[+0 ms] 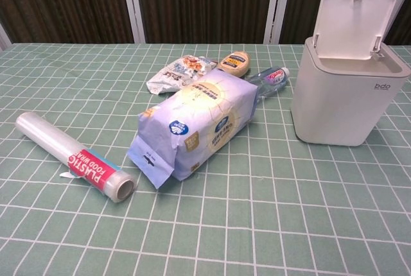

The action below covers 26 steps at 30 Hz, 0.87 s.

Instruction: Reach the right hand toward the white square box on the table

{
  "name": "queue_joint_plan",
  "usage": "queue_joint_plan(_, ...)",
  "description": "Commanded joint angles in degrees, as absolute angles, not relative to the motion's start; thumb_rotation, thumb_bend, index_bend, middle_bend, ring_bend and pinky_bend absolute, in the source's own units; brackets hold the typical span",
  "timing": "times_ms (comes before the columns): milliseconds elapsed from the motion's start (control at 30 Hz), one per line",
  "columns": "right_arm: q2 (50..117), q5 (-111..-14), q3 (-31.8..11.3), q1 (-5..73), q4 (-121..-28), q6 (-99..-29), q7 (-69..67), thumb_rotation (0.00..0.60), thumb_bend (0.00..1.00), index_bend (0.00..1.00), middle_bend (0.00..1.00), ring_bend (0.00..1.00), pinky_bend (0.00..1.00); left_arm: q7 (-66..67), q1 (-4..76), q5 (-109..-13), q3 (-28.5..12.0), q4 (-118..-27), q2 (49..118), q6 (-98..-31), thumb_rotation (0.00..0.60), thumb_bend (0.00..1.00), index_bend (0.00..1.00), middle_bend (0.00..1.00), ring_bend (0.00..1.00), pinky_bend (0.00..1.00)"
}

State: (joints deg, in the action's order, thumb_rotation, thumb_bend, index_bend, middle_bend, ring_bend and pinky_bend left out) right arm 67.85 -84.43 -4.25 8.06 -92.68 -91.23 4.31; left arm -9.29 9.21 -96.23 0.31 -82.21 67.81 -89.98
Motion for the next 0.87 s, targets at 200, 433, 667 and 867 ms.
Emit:
queue_joint_plan(200, 69.4, -85.2, -2.9, 6.3, -87.9, -90.2, 1.5, 0.6, 0.12, 0.0, 0.0, 0.0, 0.08, -7.9, 9.6, -95.9, 0.4, -82.3, 68.2, -88.7, 0.6, 0.74, 0.44, 0.44, 0.35, 0.49)
queue_joint_plan(433, 70.4, -85.0, -3.3, 5.7, -87.6, -90.3, 3.4, 0.6, 0.12, 0.0, 0.0, 0.0, 0.08, -7.4, 10.2, -96.4, 1.0, -82.2, 68.5, -87.4, 0.6, 0.74, 0.44, 0.44, 0.35, 0.49)
queue_joint_plan(667, 69.7, -85.2, -2.8, 5.9, -88.6, -88.1, 4.5, 0.6, 0.12, 0.0, 0.0, 0.0, 0.08, -7.8, 10.0, -96.2, 0.7, -82.0, 68.4, -88.0, 0.6, 0.74, 0.44, 0.44, 0.35, 0.49)
queue_joint_plan(867, 69.3, -85.1, -2.9, 5.8, -89.0, -87.5, 4.3, 0.6, 0.12, 0.0, 0.0, 0.0, 0.08, -8.0, 10.1, -96.3, 0.8, -81.9, 68.5, -88.1, 0.6, 0.74, 0.44, 0.44, 0.35, 0.49)
